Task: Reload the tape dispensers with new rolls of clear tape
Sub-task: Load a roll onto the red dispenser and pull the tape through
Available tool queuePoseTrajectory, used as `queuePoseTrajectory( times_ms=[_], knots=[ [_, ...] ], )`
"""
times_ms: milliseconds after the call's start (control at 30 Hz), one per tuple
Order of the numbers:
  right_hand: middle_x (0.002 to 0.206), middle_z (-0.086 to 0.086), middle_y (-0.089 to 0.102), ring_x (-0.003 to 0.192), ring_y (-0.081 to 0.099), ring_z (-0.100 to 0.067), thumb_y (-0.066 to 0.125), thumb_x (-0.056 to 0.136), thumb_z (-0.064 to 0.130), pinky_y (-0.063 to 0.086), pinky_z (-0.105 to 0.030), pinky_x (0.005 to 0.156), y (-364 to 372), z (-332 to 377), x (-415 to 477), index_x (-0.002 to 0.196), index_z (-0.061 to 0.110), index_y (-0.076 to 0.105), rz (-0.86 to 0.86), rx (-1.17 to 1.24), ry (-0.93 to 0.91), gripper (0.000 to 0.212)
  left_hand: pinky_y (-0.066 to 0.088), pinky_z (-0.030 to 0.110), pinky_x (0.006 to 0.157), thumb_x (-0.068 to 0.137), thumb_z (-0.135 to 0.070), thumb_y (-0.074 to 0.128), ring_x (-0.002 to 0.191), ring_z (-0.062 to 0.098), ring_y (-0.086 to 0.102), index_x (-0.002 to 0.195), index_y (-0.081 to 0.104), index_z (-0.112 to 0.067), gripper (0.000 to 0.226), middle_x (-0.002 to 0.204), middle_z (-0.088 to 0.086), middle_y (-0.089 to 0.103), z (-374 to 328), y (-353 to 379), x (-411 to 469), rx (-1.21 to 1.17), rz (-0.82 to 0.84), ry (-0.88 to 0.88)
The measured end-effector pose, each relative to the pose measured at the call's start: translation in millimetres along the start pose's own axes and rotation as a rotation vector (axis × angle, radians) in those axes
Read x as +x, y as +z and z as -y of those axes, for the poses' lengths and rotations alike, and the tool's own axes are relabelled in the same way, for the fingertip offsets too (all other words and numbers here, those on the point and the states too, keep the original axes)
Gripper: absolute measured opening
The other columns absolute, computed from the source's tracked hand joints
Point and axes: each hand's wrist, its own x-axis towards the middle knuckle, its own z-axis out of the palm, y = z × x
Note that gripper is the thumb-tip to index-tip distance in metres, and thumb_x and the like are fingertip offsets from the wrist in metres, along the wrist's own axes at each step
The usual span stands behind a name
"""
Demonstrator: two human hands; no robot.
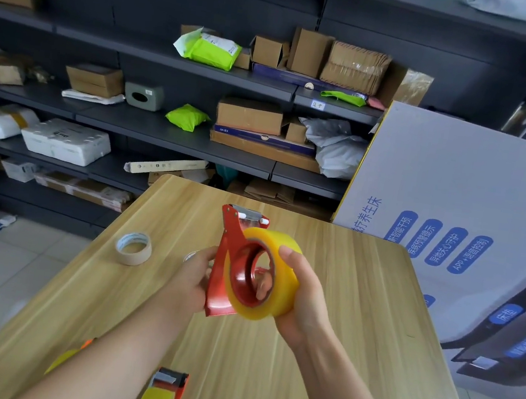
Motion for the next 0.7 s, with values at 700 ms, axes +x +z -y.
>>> queuePoseTrajectory(
  times_ms=[700],
  knots=[
    [0.053, -0.011, 0.058, 0.046, 0.053, -0.021, 0.058, 0.091, 0.026, 0.049, -0.026, 0.049, 17.2, 5.4, -5.7, 0.068, 0.003, 0.062, -0.2, 0.016, -0.07, 0.033, 0.055, 0.039, 0.078, 0.096, -0.052, 0.04, 0.085, 0.024, 0.071, 0.109, 0.07, -0.004, 0.058, 0.09, 0.01, 0.074, 6.8, 13.0, -17.4, 0.278, 0.061, 0.163]
  ],
)
